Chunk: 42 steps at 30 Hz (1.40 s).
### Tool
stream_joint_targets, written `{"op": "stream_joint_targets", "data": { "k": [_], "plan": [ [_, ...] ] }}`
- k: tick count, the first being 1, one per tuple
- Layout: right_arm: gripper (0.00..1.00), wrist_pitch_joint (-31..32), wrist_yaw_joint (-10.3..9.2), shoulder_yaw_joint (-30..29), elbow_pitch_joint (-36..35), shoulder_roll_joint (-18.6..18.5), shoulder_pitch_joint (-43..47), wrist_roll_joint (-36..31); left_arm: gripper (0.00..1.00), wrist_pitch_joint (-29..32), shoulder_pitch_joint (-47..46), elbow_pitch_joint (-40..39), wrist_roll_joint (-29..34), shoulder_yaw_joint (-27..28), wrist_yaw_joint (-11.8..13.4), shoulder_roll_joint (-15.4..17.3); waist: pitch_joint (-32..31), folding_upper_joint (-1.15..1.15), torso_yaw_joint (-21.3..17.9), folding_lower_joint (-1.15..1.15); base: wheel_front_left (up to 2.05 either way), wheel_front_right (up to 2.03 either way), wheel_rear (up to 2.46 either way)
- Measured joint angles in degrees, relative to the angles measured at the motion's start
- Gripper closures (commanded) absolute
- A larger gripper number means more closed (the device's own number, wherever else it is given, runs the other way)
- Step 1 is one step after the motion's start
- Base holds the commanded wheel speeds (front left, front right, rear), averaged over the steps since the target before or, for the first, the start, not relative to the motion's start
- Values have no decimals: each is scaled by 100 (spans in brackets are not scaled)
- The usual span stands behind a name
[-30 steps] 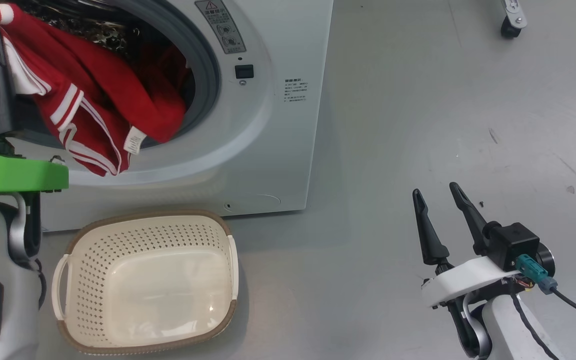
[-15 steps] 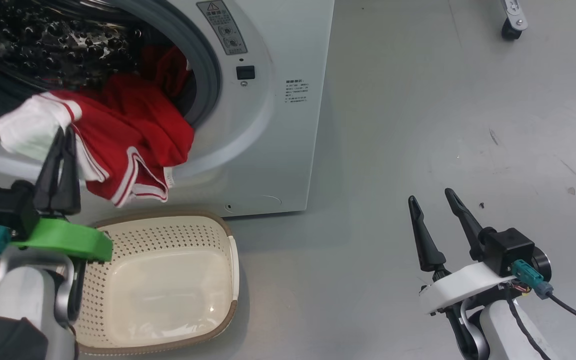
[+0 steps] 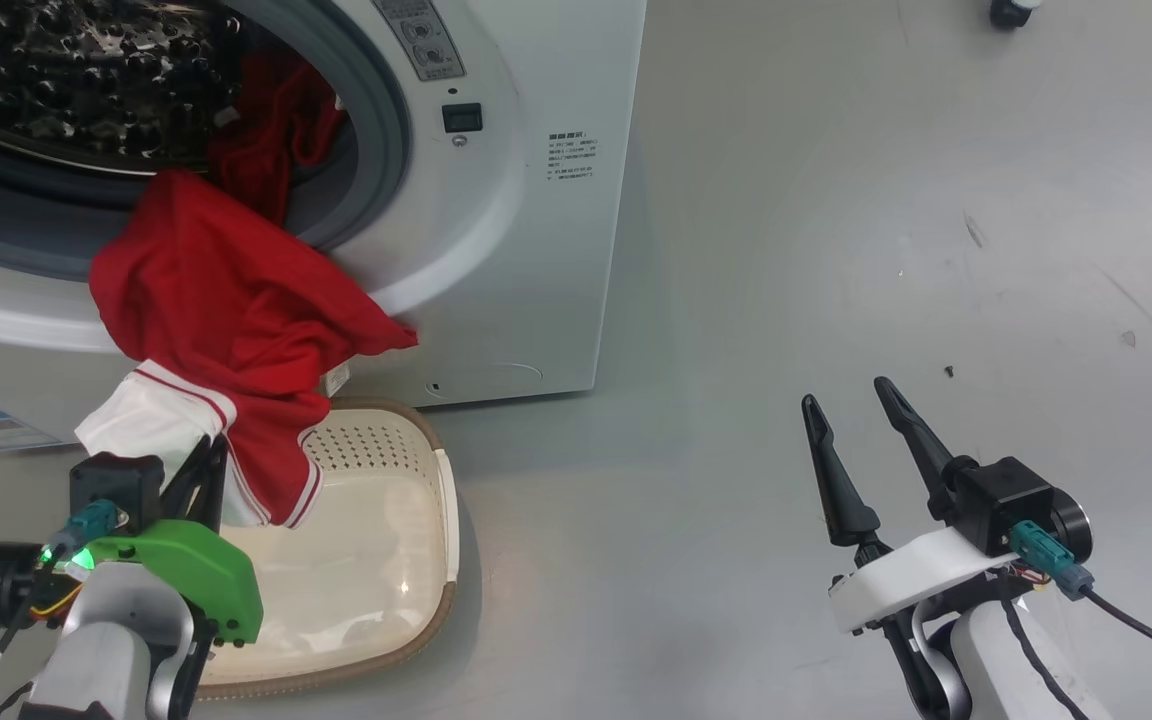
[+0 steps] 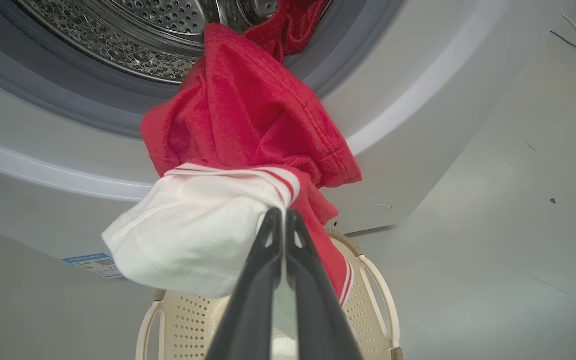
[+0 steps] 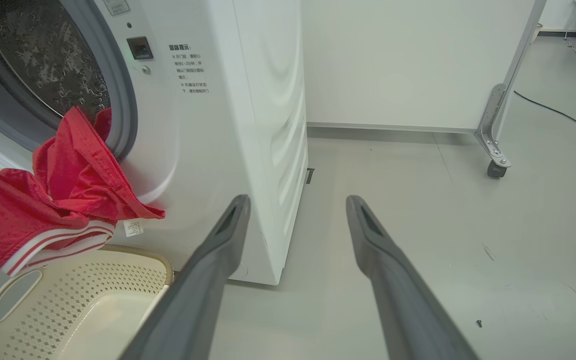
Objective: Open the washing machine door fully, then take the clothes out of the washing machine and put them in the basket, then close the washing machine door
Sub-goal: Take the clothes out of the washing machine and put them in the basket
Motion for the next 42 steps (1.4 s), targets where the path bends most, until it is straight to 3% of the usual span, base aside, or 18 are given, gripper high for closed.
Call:
{"op": "stream_joint_targets", "data": {
  "k": [7, 17, 42],
  "plan": [
    [0, 0, 0, 25, -15, 10, -23, -10, 100, 279, 8, 381, 1, 36, 11, 37, 233, 0, -100, 0, 0, 0, 0],
    [0, 0, 0, 42, -88, 33, -191, -51, 100, 1157, 24, 1063, 27, -155, 1, 160, 645, 0, -290, 0, 0, 0, 0],
    [0, 0, 0, 157, -174, 77, -536, -100, 100, 845, -964, 1413, 109, -120, -53, 342, 1451, 0, -715, 0, 0, 0, 0]
  ]
}}
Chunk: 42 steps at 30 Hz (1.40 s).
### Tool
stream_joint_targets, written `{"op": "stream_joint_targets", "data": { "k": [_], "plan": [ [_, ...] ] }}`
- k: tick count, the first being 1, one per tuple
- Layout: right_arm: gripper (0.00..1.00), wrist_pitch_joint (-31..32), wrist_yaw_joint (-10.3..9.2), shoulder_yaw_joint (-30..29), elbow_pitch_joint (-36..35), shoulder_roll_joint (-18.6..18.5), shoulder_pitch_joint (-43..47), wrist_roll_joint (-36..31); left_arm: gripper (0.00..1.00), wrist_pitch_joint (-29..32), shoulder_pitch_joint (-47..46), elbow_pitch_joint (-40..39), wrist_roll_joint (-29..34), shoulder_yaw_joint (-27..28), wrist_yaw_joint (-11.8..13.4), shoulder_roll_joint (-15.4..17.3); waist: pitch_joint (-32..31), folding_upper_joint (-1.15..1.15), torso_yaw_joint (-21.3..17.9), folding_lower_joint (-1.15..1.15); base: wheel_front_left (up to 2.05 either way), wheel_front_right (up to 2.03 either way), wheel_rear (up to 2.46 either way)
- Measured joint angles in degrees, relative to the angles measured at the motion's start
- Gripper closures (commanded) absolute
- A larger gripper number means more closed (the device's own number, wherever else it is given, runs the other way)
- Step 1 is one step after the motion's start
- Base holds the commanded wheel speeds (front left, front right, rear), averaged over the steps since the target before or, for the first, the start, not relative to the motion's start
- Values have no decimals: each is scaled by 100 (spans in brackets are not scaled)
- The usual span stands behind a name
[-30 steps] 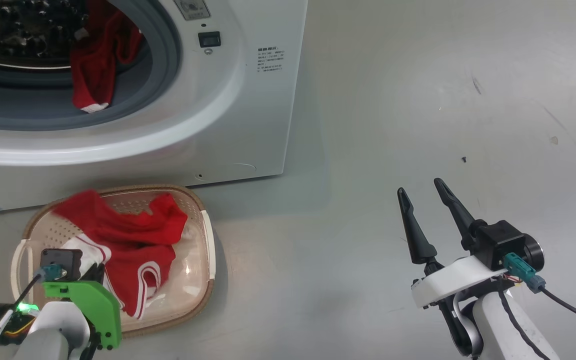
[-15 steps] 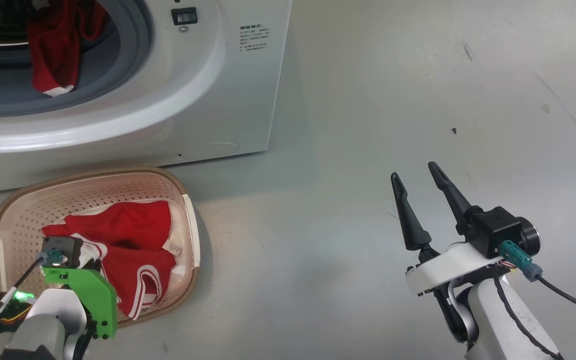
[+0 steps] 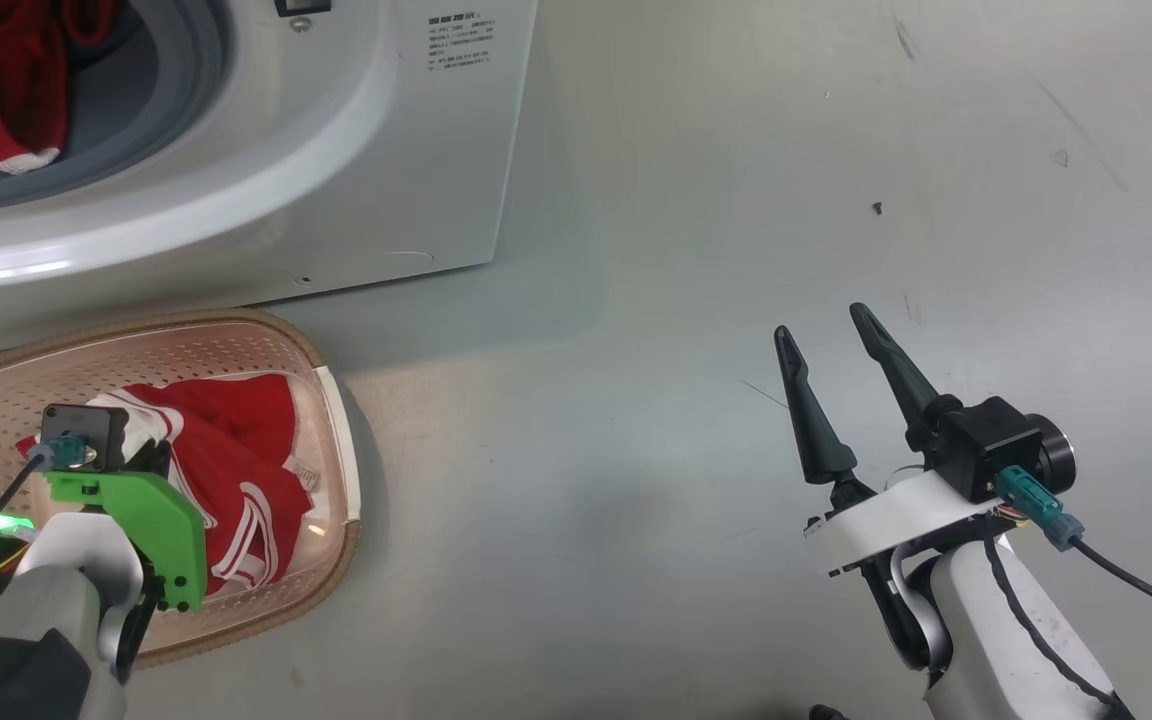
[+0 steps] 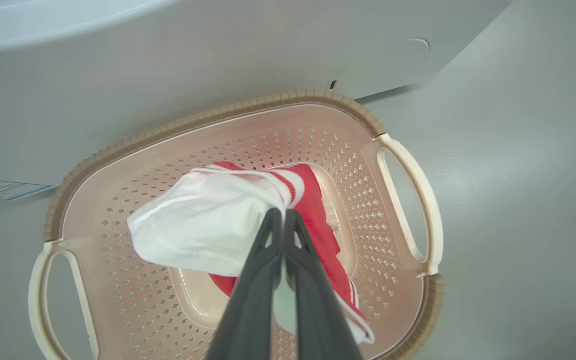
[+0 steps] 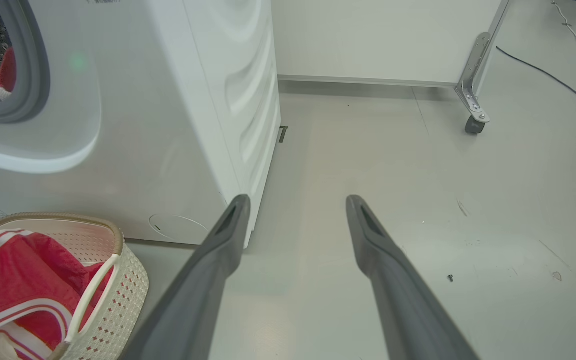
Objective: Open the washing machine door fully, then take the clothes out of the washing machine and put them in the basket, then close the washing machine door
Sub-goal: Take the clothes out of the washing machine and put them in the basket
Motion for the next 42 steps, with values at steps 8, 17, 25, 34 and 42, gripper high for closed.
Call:
{"op": "stream_joint_targets", "data": {
  "k": [8, 17, 25, 34, 42],
  "plan": [
    [0, 0, -9, -18, -24, 8, -63, 0, 100, -120, -26, 423, 92, -19, -1, 89, 201, 0, -141, 0, 0, 0, 0],
    [0, 0, -67, -109, -64, 20, -64, -1, 100, -215, -58, 939, 203, 9, 78, 194, 295, 0, -140, 0, 0, 0, 0],
    [0, 0, -66, -85, -60, 33, -97, -44, 100, -363, -212, 1229, 202, 37, 155, 162, 344, 0, -76, 0, 0, 0, 0],
    [0, 0, -66, -82, -48, 34, -174, -62, 35, -459, -335, 1680, 163, 164, 347, 81, 327, 0, -12, 0, 0, 0, 0],
    [0, 0, -66, -92, 37, 35, -176, -73, 0, -713, -359, 1892, 168, 162, 436, -14, 177, 0, 47, 0, 0, 0, 0]
  ]
}}
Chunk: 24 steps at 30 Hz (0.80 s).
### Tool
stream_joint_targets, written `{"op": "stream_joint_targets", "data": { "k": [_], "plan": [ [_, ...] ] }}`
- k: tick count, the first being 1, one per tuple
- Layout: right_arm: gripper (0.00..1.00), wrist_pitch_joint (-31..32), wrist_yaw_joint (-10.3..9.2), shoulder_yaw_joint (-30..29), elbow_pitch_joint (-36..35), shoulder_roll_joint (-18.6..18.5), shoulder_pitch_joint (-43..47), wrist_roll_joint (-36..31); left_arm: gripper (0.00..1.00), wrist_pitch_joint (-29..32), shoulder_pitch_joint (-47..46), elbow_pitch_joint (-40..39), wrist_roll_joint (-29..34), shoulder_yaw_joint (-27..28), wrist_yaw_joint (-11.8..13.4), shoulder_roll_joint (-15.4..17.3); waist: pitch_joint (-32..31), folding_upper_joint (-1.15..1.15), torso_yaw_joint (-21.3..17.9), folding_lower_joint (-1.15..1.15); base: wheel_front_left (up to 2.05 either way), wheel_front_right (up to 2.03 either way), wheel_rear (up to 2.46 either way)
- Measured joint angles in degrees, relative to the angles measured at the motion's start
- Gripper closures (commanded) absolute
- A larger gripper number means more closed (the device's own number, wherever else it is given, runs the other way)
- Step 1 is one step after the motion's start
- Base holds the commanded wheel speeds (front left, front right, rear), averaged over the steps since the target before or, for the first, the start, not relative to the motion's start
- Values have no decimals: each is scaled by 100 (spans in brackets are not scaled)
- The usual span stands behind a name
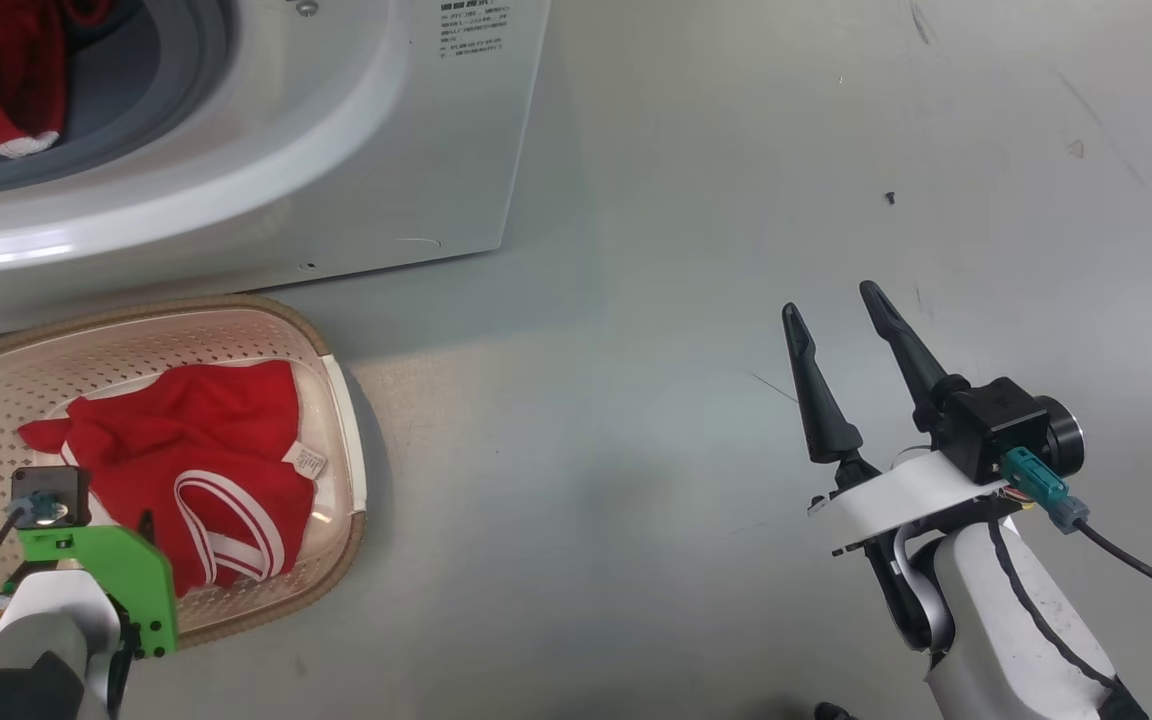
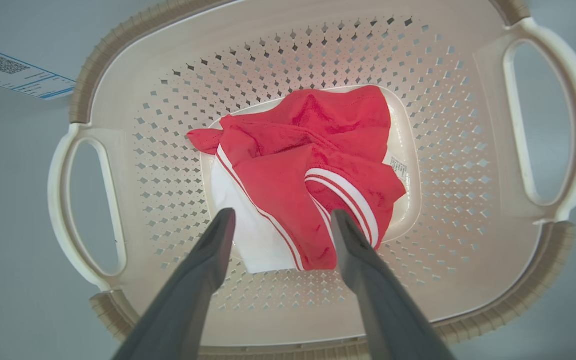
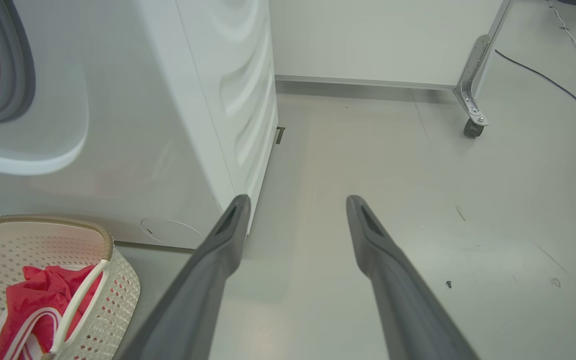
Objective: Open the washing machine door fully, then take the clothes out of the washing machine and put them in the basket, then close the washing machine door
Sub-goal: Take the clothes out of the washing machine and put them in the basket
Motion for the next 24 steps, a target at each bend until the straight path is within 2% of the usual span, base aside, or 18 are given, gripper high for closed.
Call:
{"op": "stream_joint_targets", "data": {
  "k": [10, 20, 24],
  "plan": [
    [0, 0, 14, -43, 134, 0, 2, -7, 0, -527, -31, 99, -1, -121, -74, -280, -441, 0, 138, 0, 0, 0, 0],
    [0, 0, 16, -204, 232, -2, 49, -5, 0, -1280, -127, -29, -49, -80, -148, -398, -996, 0, 365, 0, 0, 0, 0],
    [0, 0, 32, -268, 281, -2, 171, 1, 0, -1579, -124, -103, -130, -77, -253, -480, -1238, 0, 469, 0, 0, 0, 0]
  ]
}}
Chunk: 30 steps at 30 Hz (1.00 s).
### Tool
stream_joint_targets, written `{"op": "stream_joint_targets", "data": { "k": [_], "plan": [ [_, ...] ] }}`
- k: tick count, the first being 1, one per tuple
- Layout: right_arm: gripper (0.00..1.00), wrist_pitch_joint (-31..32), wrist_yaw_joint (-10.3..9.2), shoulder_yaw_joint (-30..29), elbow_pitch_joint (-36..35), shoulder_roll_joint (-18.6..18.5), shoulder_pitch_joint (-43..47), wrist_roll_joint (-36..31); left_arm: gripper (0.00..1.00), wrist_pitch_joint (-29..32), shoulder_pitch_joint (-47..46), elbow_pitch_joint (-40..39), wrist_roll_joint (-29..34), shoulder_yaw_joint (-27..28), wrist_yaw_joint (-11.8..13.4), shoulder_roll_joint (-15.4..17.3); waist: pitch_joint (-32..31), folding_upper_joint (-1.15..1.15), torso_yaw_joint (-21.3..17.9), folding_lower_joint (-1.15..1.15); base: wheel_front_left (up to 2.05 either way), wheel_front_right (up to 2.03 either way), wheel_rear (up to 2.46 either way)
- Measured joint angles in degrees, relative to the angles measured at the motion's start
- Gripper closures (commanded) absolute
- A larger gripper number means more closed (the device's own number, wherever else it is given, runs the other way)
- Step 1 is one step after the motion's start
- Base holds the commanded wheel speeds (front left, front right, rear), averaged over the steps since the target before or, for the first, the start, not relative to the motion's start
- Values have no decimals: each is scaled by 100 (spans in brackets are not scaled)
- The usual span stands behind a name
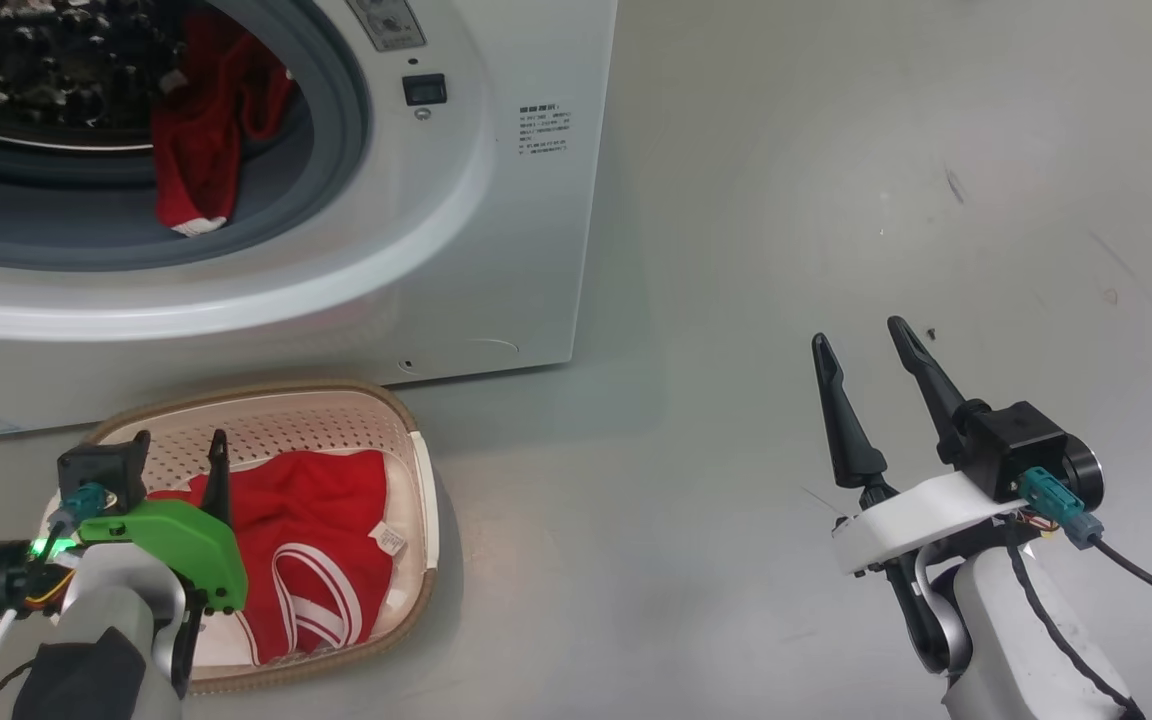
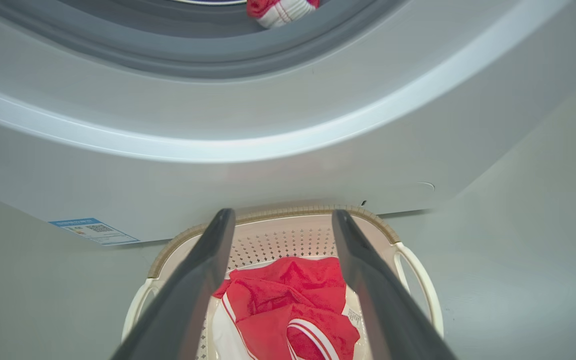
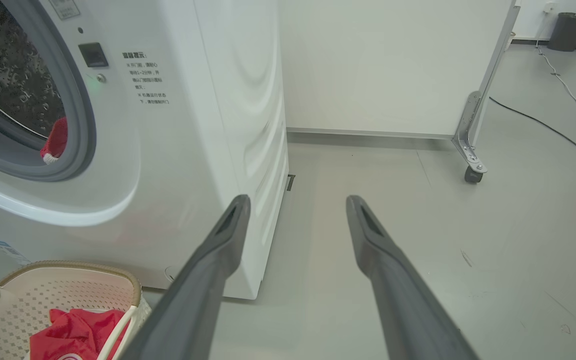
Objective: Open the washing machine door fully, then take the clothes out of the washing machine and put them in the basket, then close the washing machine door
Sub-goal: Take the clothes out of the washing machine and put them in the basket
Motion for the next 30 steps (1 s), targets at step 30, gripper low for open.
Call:
{"op": "stream_joint_targets", "data": {
  "k": [30],
  "plan": [
    [0, 0, 79, -224, -196, -25, 647, 37, 0, -230, 698, -1924, -122, -1, -369, -221, -1122, 0, 532, 0, 0, 0, 0]
  ]
}}
